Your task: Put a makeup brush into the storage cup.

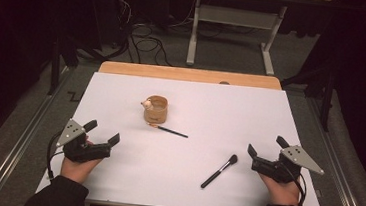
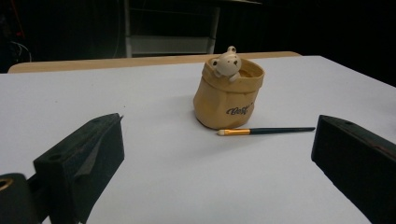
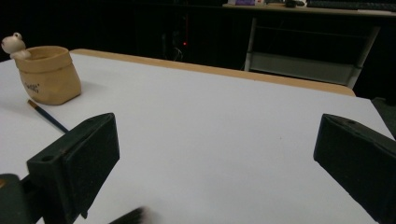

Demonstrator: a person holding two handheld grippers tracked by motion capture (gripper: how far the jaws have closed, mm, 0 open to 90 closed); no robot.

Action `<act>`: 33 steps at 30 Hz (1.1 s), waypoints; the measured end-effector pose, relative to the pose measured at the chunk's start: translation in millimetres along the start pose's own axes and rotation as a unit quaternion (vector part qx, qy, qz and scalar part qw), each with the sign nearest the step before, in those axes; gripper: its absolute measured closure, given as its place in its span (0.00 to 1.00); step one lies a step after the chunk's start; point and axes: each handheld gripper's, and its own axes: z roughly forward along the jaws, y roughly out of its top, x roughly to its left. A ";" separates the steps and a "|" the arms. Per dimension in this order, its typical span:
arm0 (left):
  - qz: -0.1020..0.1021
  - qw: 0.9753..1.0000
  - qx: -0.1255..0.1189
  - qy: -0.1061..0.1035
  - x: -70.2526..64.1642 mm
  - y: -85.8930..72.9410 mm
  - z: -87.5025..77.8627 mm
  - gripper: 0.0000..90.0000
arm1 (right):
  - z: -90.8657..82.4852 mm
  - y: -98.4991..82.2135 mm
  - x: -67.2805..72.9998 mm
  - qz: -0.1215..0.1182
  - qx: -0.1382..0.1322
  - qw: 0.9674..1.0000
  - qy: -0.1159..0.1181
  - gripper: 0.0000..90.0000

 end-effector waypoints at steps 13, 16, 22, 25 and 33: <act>0.010 1.000 0.004 -0.006 -5.9 -2.2 3.1 0.10 | 3.8 -3.6 -3.6 0.007 0.020 1.000 0.011 0.02; 0.009 1.000 0.006 -0.005 -5.3 -2.1 2.7 0.10 | 5.3 -4.2 -2.7 0.001 0.036 0.999 0.010 0.03; 0.026 1.000 0.007 -0.005 -7.5 -3.2 3.9 0.10 | 5.3 -4.1 -2.2 0.003 0.058 0.998 0.006 0.05; 0.030 0.999 0.010 -0.007 -8.7 -3.8 3.3 0.10 | 7.8 -5.0 -1.7 0.002 0.070 0.998 0.006 0.07; 0.018 1.000 0.009 -0.001 -9.5 -4.8 0.1 0.10 | 11.8 4.1 2.7 -0.002 0.095 0.995 0.012 0.14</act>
